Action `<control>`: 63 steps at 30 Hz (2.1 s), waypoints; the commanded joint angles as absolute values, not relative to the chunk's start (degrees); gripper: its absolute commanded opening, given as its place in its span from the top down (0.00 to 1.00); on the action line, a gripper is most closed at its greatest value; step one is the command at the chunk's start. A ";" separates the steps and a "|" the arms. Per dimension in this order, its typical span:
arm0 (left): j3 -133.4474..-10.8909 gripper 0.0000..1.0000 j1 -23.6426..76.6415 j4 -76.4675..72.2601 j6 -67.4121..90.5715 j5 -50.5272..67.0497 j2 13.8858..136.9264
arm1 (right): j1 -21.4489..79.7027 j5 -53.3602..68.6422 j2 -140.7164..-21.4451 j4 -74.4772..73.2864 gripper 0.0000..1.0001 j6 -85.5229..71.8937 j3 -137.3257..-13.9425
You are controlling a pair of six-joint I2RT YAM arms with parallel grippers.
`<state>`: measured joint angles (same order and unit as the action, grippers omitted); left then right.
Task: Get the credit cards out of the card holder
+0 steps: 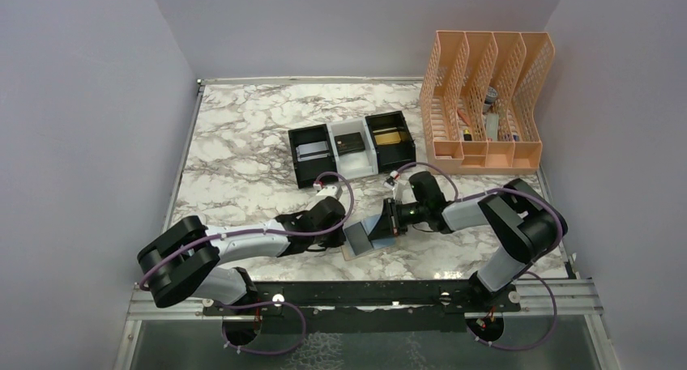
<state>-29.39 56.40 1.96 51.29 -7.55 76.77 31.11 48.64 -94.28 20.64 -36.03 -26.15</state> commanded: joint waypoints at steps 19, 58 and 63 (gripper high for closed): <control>-28.85 0.92 58.28 8.40 49.91 -9.39 81.00 | 30.83 50.76 -97.17 27.75 0.99 -40.97 -25.82; -32.69 0.81 58.52 2.03 48.02 -5.49 76.60 | 28.04 49.51 -96.15 22.47 0.99 -36.08 -25.40; -32.58 0.86 59.71 2.03 48.00 -6.89 81.01 | 28.04 50.52 -95.83 23.61 0.99 -36.39 -25.31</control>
<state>-31.66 58.72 2.42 49.06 -7.75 77.69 28.38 49.43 -95.26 21.21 -36.34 -25.47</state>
